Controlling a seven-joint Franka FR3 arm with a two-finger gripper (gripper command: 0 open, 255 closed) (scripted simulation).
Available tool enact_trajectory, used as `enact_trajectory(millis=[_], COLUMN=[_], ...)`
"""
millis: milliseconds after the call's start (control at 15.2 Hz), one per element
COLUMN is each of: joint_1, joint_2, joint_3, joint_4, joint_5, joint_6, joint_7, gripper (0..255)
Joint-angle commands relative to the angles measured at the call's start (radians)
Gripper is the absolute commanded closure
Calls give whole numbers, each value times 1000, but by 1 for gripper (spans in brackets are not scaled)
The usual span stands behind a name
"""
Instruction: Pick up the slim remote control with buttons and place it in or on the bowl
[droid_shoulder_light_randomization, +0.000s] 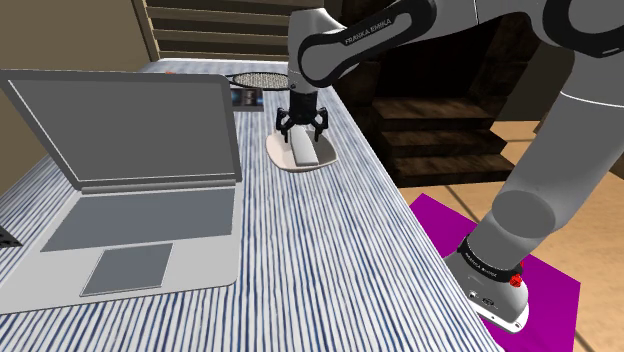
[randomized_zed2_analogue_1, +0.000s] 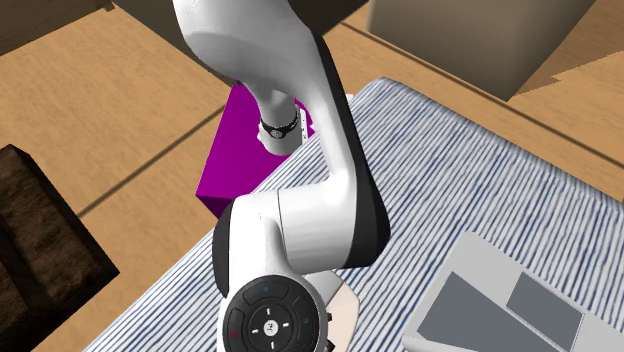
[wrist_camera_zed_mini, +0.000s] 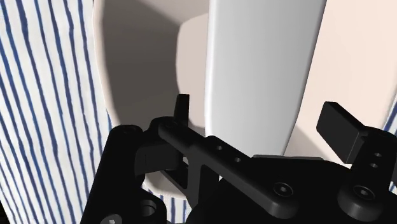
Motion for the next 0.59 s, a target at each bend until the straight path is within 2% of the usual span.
enact_trajectory(millis=[0, 66, 528], joint_1=[-3, -4, -4], joint_2=[-27, -36, -36], joint_3=[2, 3, 2], joint_4=[39, 55, 55], joint_5=[15, 20, 20], joint_6=[-63, -88, -88], joint_7=[-11, -15, -15], gripper=[0, 0, 0])
